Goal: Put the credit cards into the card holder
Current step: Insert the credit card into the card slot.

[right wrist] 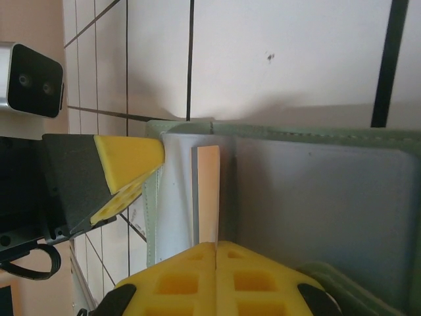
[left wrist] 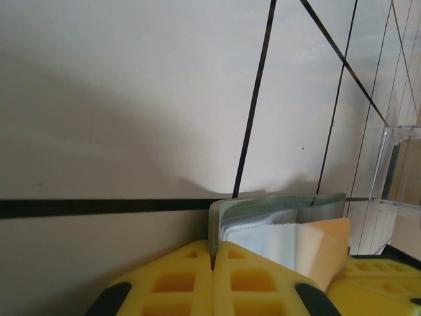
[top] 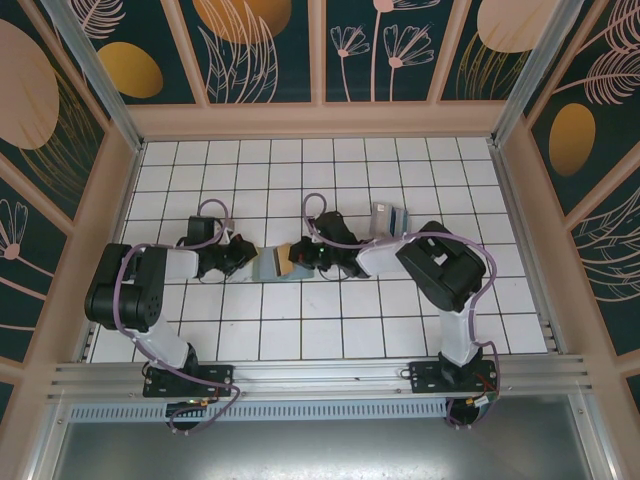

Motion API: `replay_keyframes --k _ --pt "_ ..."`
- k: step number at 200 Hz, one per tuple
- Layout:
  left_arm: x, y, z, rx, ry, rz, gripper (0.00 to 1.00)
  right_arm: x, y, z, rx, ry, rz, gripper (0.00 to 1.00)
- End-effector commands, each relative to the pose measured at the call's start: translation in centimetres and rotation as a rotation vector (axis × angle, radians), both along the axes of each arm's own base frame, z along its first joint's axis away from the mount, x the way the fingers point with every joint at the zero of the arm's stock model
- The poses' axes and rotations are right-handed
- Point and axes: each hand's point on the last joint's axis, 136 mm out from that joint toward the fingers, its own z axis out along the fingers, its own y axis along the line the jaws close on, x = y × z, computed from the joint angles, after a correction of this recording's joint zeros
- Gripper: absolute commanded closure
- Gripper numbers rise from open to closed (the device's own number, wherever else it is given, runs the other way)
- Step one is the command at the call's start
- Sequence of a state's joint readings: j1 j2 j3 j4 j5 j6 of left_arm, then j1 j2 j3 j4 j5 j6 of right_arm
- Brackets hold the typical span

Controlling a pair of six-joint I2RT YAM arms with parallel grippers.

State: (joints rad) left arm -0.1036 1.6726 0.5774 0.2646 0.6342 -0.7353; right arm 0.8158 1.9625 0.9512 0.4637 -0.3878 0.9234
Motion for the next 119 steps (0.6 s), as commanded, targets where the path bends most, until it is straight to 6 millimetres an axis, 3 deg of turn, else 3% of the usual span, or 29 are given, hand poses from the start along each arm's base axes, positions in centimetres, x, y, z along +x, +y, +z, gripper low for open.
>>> replay_keyframes --k 1,76,119 --pt "-0.7 0.4 -0.6 0.004 0.037 0.044 0.96 -1.4 0.1 -1.6 -0.014 0.032 -0.032 1.00" --pt "-0.8 0.5 -0.7 -0.009 0.039 0.072 0.98 -1.0 0.8 -1.1 -0.004 0.008 -0.089 1.00" --pt "-0.6 0.5 -0.7 -0.022 0.039 0.088 0.97 -1.2 2.7 -1.3 0.025 0.024 -0.089 1.00"
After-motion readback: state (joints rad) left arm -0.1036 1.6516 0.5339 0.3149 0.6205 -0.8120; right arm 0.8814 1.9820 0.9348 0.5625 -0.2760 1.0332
